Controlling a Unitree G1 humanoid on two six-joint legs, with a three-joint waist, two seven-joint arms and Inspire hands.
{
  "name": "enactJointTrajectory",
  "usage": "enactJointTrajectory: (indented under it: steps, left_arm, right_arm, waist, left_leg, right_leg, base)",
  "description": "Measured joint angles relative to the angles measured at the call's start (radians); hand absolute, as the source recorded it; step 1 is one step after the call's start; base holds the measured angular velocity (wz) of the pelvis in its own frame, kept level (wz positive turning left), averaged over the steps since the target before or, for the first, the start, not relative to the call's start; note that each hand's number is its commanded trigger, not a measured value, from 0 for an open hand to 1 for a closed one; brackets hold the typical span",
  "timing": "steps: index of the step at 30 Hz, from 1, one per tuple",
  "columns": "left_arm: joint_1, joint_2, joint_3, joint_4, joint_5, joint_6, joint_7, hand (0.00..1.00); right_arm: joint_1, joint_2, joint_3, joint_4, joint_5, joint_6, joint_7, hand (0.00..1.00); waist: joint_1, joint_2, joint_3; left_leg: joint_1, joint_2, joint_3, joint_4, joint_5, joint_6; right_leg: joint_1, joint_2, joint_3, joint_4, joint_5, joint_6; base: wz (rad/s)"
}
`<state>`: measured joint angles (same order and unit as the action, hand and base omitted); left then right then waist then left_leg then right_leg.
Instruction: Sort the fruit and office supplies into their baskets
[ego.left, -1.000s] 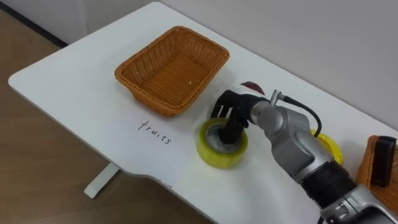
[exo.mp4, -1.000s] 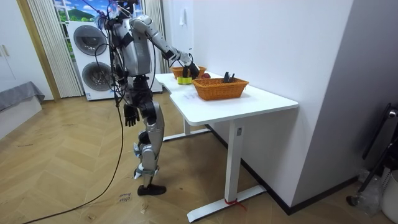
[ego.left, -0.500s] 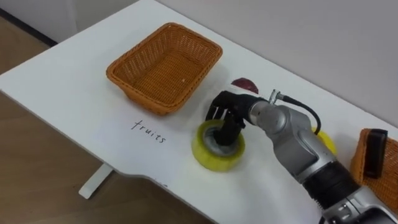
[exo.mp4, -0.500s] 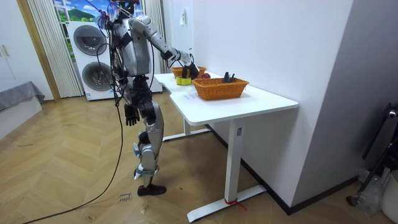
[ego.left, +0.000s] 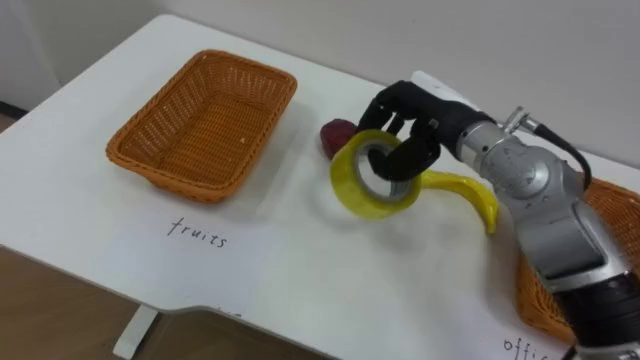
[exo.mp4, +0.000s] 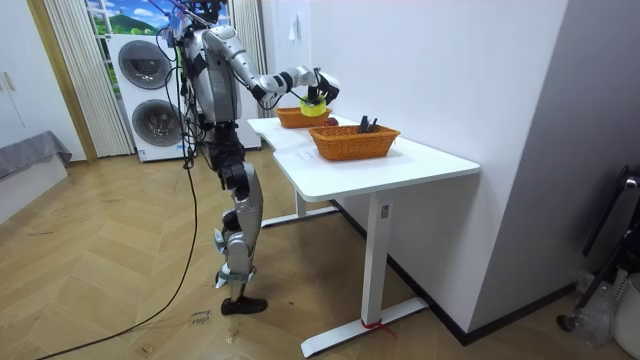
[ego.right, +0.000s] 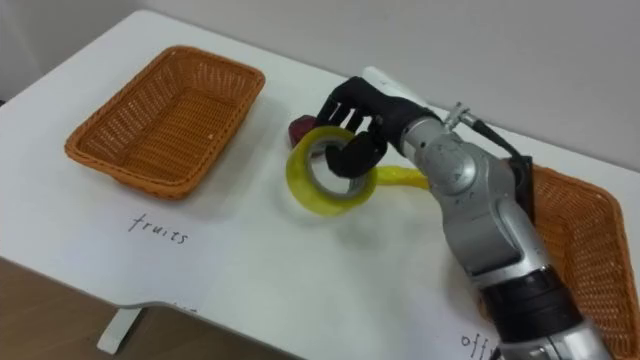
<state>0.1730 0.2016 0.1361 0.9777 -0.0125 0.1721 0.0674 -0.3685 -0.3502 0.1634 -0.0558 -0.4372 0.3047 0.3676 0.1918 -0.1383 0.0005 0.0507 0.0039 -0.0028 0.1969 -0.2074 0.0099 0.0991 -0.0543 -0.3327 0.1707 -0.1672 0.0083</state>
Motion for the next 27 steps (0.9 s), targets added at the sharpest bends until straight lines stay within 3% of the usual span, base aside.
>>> enactJointTrajectory:
  steps: [7, 12, 21, 27]
  left_arm:
    - [0.032, -0.017, 0.027, -0.044, -0.023, -0.050, 0.013, 0.00]
    - [0.058, -0.024, 0.027, -0.044, -0.028, -0.058, 0.008, 0.00]
    - [0.090, -0.027, 0.040, -0.045, -0.045, -0.094, -0.003, 0.00]
    - [0.104, -0.026, 0.039, -0.036, -0.093, -0.095, -0.001, 0.00]
  right_arm:
    - [0.015, -0.033, -0.130, 0.000, 0.061, -0.040, -0.127, 1.00]
    - [0.034, -0.045, -0.199, 0.000, 0.063, -0.059, -0.215, 1.00]
    - [0.114, -0.059, -0.286, 0.026, 0.110, -0.153, -0.390, 1.00]
    - [0.180, -0.059, -0.311, 0.096, 0.113, -0.151, -0.423, 1.00]
  waist:
    - [-0.049, 0.002, -0.0004]
    - [-0.075, 0.007, -0.0006]
    - [-0.122, 0.030, -0.0034]
    - [-0.155, 0.030, -0.0027]
  left_leg:
    - [0.020, 0.002, 0.027, -0.011, 0.000, 0.000]
    - [0.030, 0.002, 0.031, -0.017, 0.000, 0.001]
    - [0.032, 0.003, 0.032, -0.017, 0.000, 0.001]
    - [0.043, 0.004, 0.042, -0.019, 0.000, 0.001]
  right_leg:
    - [0.003, 0.002, 0.029, 0.002, 0.000, 0.000]
    - [0.007, 0.002, 0.033, 0.003, 0.000, 0.001]
    - [0.010, 0.001, 0.030, 0.002, 0.000, 0.001]
    - [0.014, 0.000, 0.033, 0.006, 0.000, 0.001]
  base:
    - [-0.11]
    - [-0.03]
    - [0.00]
    - [-0.05]
